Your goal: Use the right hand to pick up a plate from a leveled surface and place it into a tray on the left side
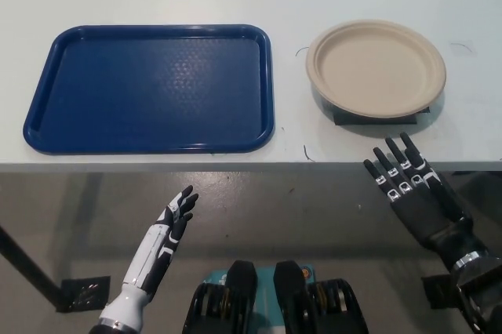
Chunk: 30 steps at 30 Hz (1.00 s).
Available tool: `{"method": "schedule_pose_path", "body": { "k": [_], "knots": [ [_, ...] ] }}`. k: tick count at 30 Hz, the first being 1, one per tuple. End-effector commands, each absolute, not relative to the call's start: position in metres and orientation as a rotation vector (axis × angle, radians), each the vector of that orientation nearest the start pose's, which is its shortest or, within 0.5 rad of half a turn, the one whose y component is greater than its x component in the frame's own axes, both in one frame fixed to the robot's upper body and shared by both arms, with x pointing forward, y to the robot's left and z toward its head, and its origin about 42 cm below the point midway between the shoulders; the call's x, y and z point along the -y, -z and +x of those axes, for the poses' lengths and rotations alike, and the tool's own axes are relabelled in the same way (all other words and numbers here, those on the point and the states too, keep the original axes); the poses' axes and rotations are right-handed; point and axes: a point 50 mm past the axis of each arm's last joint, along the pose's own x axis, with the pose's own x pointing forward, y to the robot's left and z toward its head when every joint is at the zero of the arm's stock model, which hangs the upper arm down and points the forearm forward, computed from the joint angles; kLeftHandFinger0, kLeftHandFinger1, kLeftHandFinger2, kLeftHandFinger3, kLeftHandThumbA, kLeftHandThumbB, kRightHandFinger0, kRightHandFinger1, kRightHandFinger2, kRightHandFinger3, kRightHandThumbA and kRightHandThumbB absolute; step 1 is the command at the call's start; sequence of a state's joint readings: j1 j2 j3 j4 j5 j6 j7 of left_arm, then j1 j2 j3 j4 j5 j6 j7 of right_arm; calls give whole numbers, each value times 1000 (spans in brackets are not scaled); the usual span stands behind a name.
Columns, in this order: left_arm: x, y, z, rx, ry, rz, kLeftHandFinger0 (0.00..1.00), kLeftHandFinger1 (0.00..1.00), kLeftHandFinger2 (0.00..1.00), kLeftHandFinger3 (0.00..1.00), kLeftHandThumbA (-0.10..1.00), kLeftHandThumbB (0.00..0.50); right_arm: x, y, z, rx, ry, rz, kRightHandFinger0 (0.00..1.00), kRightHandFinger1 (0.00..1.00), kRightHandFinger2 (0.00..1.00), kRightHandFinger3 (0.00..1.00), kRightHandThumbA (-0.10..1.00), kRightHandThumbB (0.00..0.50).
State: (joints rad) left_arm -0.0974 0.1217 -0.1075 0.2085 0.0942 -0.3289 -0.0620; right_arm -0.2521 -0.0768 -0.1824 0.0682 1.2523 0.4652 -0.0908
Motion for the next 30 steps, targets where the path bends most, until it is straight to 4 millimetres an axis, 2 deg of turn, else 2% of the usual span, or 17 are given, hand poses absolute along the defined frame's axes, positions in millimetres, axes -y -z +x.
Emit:
{"method": "schedule_pose_path", "body": {
  "k": [1, 17, 23, 27, 30],
  "knots": [
    [-215, -103, 318, 291, 231, 227, 1000, 1000, 1000, 1000, 1000, 89, 240, -157, 370, -217, -210, 1145, 1000, 1000, 1000, 1000, 1000, 295],
    [-214, -102, 318, 293, 234, 238, 1000, 1000, 1000, 1000, 1000, 118, 238, -166, 381, -209, -209, 1157, 1000, 1000, 1000, 1000, 1000, 310],
    [-214, -103, 320, 299, 232, 230, 1000, 1000, 1000, 1000, 1000, 102, 234, -175, 389, -197, -212, 1156, 1000, 1000, 1000, 1000, 1000, 306],
    [-214, -104, 320, 296, 233, 234, 1000, 1000, 1000, 1000, 1000, 118, 233, -178, 393, -198, -207, 1151, 1000, 1000, 1000, 1000, 1000, 303],
    [-214, -104, 320, 302, 234, 233, 1000, 1000, 1000, 1000, 1000, 108, 232, -180, 397, -196, -217, 1149, 1000, 1000, 1000, 1000, 1000, 305]
  ]
}}
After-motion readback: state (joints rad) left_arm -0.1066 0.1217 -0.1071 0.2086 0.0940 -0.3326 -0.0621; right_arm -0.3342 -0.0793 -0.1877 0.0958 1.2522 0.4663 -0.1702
